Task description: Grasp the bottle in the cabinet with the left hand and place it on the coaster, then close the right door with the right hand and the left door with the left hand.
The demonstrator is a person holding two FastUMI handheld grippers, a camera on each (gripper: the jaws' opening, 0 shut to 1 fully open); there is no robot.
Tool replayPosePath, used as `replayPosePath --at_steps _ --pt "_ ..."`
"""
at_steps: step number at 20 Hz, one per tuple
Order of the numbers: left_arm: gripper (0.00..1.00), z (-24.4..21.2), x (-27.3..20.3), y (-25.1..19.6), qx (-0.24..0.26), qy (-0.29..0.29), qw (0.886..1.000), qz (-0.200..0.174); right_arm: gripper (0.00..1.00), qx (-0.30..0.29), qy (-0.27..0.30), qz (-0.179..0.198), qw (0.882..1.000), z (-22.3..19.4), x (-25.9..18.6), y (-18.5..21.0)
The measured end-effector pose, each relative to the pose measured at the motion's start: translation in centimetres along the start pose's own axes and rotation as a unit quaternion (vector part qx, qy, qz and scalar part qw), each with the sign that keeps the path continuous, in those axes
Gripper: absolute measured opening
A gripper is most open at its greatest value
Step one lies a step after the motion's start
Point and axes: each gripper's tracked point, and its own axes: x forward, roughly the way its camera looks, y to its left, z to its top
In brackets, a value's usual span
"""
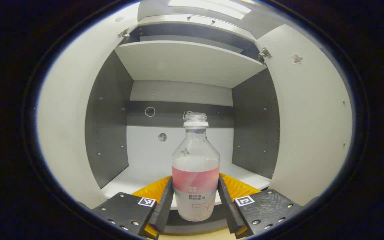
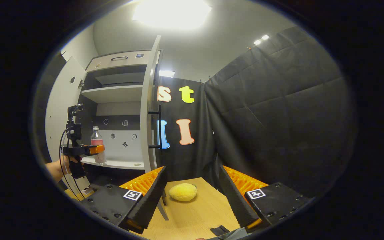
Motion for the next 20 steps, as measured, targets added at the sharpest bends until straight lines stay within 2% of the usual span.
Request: replayPosePath --at_steps 2,3,4,12,13,19,20 --pt "0.71 -0.3 -1.9 -0.3 0.001 -0.001 1.000 0.003 0.93 0.001 0.002 0.014 1.000 0.0 -0.5 0.0" --pt "0.71 -0.4 -3.1 -0.4 0.001 -0.002 1.000 0.003 0.98 0.002 0.004 0.021 1.000 0.0 -0.6 0.0" --pt "0.71 -0.6 -4.2 -0.6 0.001 -0.002 1.000 0.003 0.93 0.002 0.004 0.028 1.000 0.1 -0.7 0.1" --pt "0.70 -3.6 -10.7 -2.0 0.003 0.010 1.000 0.012 0.93 0.002 0.009 0.076 0.997 0.1 -2.6 -0.1" --pt "0.70 -4.1 -11.5 -2.2 0.003 0.011 1.000 0.012 0.98 0.001 0.011 0.080 0.997 -0.1 -2.8 -0.3" --pt "0.71 -7.6 -15.7 -3.0 -0.004 0.024 0.999 0.023 0.98 -0.004 0.012 0.099 0.995 -0.1 -4.3 -1.2" --pt "0.71 -8.4 -16.3 -3.2 -0.003 0.027 0.999 0.023 0.93 -0.007 0.012 0.101 0.995 -0.1 -4.6 -1.3"
